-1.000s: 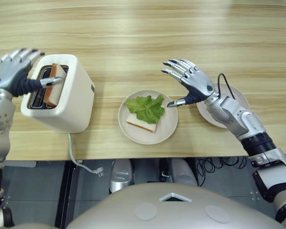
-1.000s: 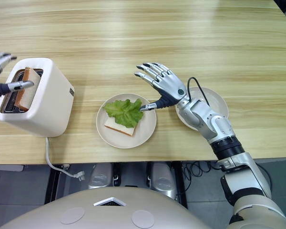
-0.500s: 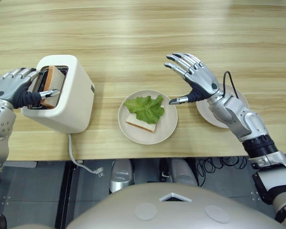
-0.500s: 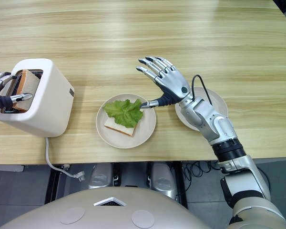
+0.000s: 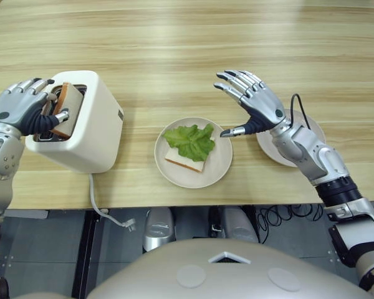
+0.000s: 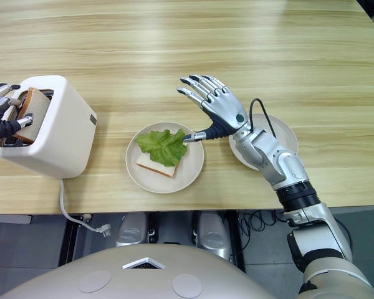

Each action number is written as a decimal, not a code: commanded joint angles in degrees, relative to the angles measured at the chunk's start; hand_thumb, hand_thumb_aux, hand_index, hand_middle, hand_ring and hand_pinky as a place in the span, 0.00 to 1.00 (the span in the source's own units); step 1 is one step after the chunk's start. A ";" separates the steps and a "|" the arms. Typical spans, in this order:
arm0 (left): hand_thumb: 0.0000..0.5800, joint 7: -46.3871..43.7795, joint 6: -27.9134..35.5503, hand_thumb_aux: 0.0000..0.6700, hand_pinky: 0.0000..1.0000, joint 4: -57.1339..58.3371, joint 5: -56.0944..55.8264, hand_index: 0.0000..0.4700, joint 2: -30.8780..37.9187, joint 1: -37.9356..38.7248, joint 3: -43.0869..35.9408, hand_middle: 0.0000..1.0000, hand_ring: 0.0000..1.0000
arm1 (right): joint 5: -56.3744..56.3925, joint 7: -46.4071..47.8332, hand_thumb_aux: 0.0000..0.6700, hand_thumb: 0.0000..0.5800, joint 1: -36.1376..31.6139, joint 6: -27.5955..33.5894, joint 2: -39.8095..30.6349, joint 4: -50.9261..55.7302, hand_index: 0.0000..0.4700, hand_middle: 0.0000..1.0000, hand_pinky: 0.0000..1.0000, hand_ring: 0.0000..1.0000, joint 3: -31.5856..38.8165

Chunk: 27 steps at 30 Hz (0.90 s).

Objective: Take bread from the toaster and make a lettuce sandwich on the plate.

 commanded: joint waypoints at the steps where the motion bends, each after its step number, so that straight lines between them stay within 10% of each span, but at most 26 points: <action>1: 1.00 -0.61 0.79 1.00 0.00 -1.69 -2.46 0.98 -1.15 -0.97 1.75 0.00 0.00 | -0.30 0.23 0.00 0.00 0.11 0.03 0.32 -0.25 0.00 0.00 0.00 0.00 -0.23; 3: 1.00 -1.31 1.35 1.00 0.00 -2.70 -4.56 0.98 -1.74 -2.02 3.00 0.00 0.00 | -0.36 0.24 0.00 0.00 0.24 0.12 0.36 -0.35 0.00 0.00 0.00 0.00 -0.24; 4: 1.00 -2.04 1.89 1.00 0.18 -3.35 -5.78 0.98 -1.99 -2.52 3.49 0.18 0.18 | -0.40 0.20 0.00 0.00 0.30 0.16 0.36 -0.37 0.00 0.00 0.00 0.00 -0.26; 5: 1.00 -2.55 2.25 1.00 0.64 -3.76 -6.57 0.98 -2.14 -2.80 3.79 0.64 0.64 | -0.44 0.18 0.00 0.00 0.31 0.18 0.36 -0.38 0.00 0.00 0.00 0.00 -0.25; 6: 1.00 -3.22 2.80 1.00 0.64 -4.40 -7.64 0.98 -2.34 -3.16 4.32 0.64 0.64 | -0.47 0.13 0.00 0.00 0.29 0.19 0.40 -0.34 0.00 0.00 0.00 0.00 -0.25; 7: 1.00 -3.71 3.20 1.00 1.00 -4.87 -8.38 0.98 -2.47 -3.39 4.72 1.00 1.00 | -0.49 0.10 0.00 0.00 0.27 0.21 0.43 -0.31 0.00 0.00 0.00 0.00 -0.24; 27: 1.00 -16.24 12.17 1.00 1.00 -10.35 -27.64 0.98 -2.62 -13.88 11.01 1.00 1.00 | -1.80 -0.90 0.00 0.00 0.08 0.87 1.25 0.43 0.00 0.00 0.00 0.00 0.10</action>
